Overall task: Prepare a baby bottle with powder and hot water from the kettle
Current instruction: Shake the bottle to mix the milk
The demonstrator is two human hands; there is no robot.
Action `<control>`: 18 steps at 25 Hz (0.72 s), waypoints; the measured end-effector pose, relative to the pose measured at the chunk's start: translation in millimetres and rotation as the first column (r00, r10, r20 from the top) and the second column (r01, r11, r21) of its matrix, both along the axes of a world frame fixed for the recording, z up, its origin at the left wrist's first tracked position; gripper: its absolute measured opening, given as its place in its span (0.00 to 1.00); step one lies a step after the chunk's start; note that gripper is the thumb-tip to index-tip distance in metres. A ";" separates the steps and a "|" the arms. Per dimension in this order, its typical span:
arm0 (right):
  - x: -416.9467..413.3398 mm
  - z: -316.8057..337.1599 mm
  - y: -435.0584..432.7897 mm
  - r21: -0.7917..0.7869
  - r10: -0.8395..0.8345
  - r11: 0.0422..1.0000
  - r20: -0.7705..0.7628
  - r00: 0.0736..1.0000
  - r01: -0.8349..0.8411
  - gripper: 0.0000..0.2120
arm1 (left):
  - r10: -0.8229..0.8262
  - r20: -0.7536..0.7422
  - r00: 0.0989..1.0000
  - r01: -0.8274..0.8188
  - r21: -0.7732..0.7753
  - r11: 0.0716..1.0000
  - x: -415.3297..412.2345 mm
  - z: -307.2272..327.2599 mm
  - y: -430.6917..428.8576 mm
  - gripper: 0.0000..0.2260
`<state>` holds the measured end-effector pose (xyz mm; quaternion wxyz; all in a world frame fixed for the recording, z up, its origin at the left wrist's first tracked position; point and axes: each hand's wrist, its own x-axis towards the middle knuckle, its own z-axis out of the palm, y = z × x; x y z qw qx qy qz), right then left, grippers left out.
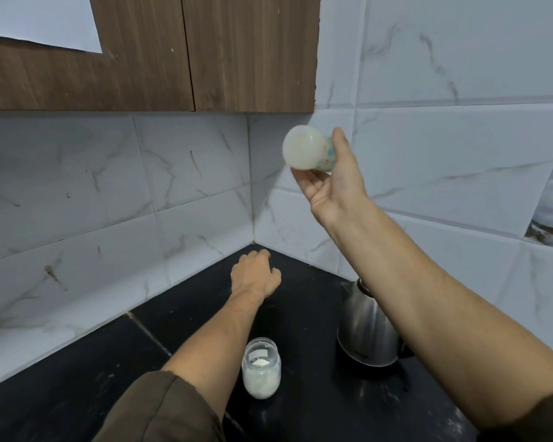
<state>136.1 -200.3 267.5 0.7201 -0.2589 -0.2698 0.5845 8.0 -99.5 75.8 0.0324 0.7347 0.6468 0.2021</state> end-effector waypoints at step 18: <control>2.4 -4.8 2.3 -0.108 0.143 0.987 0.215 0.966 -0.122 0.18 | -0.003 -0.017 1.000 0.003 -0.007 1.000 -1.6 -3.0 3.0 0.22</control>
